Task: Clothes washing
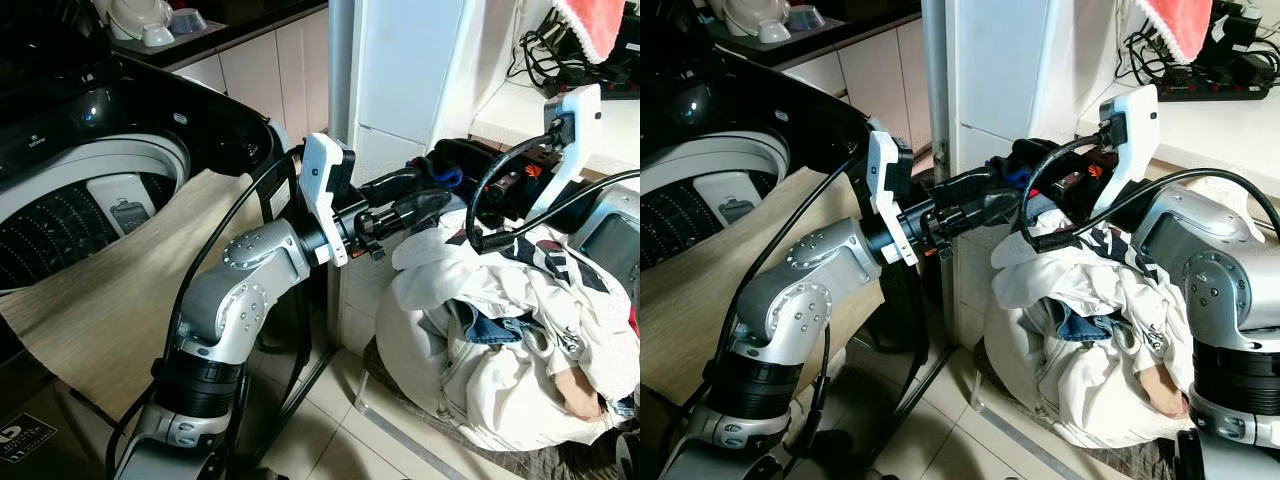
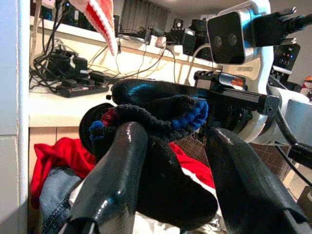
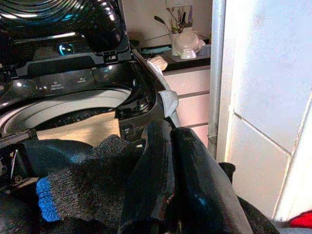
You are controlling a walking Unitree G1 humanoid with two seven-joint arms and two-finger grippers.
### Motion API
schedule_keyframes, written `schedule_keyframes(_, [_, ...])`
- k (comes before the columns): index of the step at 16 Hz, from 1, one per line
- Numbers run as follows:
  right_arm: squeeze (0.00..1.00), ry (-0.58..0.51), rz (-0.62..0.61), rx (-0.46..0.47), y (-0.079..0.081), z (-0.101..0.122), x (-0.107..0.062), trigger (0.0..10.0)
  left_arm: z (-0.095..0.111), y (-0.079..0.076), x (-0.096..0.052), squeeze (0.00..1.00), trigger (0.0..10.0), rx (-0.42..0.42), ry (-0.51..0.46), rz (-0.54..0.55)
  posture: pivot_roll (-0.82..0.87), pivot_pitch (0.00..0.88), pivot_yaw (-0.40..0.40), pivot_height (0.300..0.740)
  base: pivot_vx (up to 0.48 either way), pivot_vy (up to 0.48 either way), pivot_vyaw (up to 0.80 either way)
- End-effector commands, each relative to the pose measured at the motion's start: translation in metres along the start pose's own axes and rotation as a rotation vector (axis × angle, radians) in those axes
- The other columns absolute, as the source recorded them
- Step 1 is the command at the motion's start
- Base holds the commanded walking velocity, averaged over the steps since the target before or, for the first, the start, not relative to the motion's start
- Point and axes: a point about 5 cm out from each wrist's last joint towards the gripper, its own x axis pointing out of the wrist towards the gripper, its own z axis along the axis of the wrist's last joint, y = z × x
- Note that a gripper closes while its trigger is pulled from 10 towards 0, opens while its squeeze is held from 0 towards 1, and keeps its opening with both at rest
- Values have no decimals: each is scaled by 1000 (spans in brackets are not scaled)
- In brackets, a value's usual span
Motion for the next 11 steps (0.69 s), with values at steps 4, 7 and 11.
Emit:
schedule_keyframes(4, [0,-19,29,-15,7,7,4,0,-2,8,-2,0,0,6,13,49,-139,0,75,740,0,0,0])
schedule_keyframes(7, [0,-21,33,-16,7,8,5,0,-2,9,-3,0,0,9,17,62,-138,0,74,740,0,0,0])
schedule_keyframes(11, [0,-27,29,-24,7,9,5,0,0,18,-4,0,0,35,5,137,-139,0,73,740,0,0,0])
